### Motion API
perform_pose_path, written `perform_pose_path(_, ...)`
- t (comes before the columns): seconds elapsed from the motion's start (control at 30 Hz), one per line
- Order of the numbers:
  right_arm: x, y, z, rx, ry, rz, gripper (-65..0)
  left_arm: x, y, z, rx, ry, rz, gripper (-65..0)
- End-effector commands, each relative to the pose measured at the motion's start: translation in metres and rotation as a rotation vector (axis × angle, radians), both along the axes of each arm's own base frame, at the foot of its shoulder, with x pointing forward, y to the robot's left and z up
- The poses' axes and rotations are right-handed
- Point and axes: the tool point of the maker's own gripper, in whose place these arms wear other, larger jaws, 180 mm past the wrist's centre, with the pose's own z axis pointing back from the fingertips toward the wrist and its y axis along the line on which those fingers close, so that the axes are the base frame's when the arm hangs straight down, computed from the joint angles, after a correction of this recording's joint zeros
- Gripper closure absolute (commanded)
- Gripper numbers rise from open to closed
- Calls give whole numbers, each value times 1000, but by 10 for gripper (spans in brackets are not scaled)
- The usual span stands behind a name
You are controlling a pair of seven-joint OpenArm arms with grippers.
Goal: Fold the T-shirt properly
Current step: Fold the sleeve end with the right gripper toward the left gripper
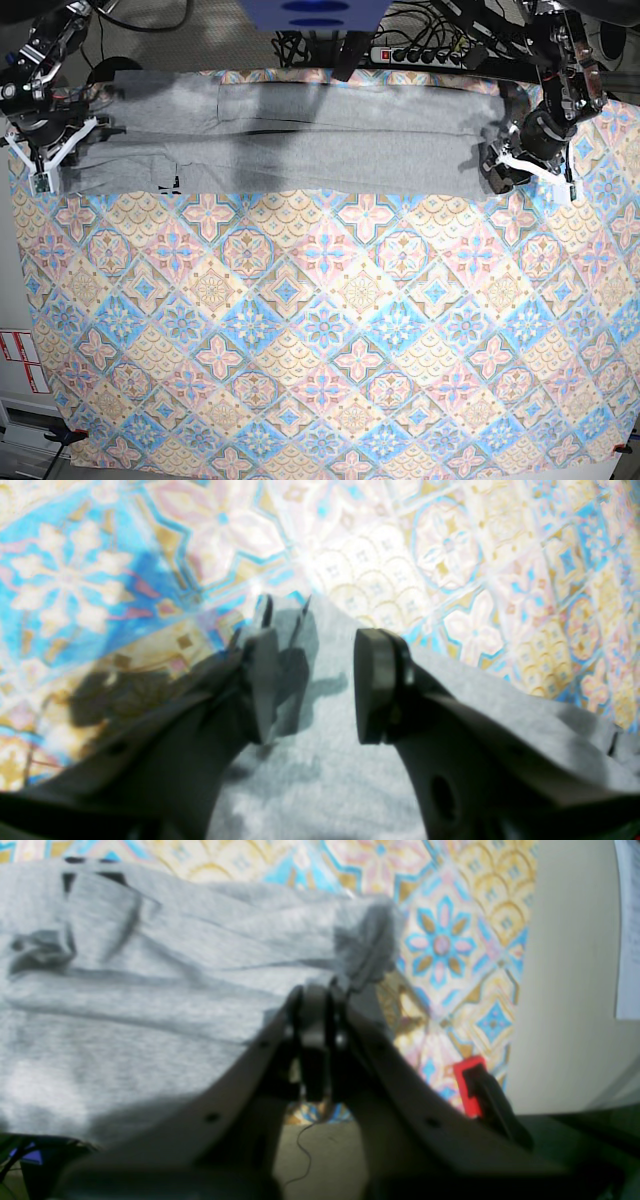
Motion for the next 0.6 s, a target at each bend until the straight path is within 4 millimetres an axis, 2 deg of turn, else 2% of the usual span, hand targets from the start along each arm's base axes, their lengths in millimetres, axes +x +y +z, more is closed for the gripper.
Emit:
perform_pose_path(0.0,6,1,7,-15,-22,23,-4,5,5,7,10,-28,4,-261)
perform_pose_path(0.1,10,19,-2,2,19,84,0,5,5,5,7,-23,6,-261)
perform_pose_path(0.2,2,21,-8,-1,78,88,-6,6,5,5,6,-24,6,-261)
perform_pose_path(0.27,-4,20,-11,-4,110,84,-48,6,5,5,6,-24,6,-261)
perform_pose_path(0.43,-8,20,-12,-3,114,77,-232,7,5,5,6,-27,7,-261)
perform_pose_path(0.5,-7,20,-11,-3,111,77,-253,7,5,5,6,-27,7,-261)
perform_pose_path(0.57,-6,20,-11,-3,109,77,-241,7,5,6,8,-28,7,-261)
